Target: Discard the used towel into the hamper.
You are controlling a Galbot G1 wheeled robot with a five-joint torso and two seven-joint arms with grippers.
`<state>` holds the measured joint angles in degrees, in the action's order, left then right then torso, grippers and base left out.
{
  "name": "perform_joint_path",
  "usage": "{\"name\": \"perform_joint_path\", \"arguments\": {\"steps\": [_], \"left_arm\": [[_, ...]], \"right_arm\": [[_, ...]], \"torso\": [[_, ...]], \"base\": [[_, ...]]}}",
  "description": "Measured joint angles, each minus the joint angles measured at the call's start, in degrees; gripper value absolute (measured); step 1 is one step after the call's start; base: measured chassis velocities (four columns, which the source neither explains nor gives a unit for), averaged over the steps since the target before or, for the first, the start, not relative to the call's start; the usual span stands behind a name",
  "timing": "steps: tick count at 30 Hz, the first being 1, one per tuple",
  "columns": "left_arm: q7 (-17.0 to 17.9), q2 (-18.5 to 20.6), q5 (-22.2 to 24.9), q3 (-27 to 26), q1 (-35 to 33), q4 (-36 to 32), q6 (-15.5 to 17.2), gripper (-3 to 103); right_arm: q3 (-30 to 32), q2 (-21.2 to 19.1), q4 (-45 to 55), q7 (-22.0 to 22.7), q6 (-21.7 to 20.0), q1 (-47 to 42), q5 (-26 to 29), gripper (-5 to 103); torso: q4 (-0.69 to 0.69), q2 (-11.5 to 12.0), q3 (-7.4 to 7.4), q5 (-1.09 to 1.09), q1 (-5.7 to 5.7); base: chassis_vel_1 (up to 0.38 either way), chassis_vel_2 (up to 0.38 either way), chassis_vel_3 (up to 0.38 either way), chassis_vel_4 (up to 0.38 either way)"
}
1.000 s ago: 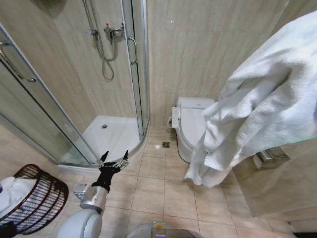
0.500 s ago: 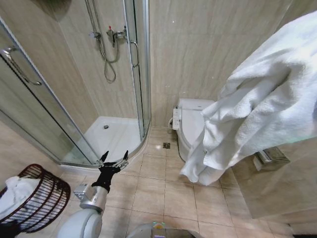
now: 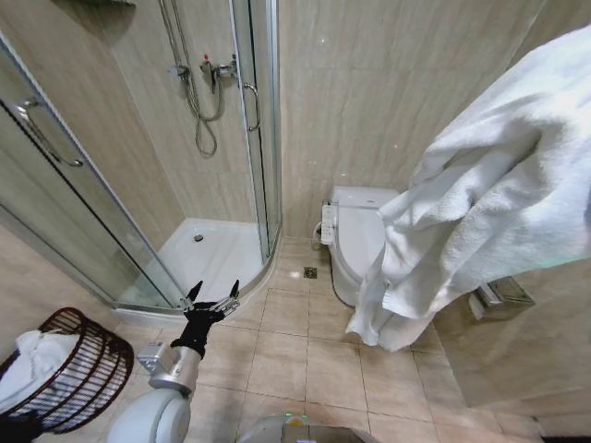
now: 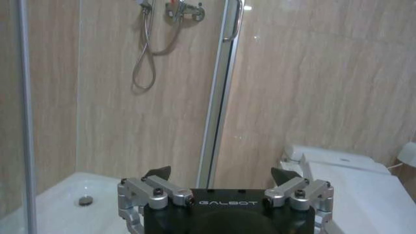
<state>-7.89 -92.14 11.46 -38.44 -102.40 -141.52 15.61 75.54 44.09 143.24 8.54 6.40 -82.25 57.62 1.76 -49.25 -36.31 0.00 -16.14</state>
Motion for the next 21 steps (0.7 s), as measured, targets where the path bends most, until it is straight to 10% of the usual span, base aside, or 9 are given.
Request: {"name": "perform_joint_path", "arguments": {"steps": [21], "left_arm": [[0.00, 0.00, 0.00, 0.00, 0.00, 0.00, 0.00, 100]], "right_arm": [[-0.04, 0.03, 0.00, -0.01, 0.25, -0.27, -0.05, 13]], "torso": [[0.00, -5.73, -3.24, 0.00, -2.50]], "base": [[0.000, 0.000, 0.000, 0.000]]}}
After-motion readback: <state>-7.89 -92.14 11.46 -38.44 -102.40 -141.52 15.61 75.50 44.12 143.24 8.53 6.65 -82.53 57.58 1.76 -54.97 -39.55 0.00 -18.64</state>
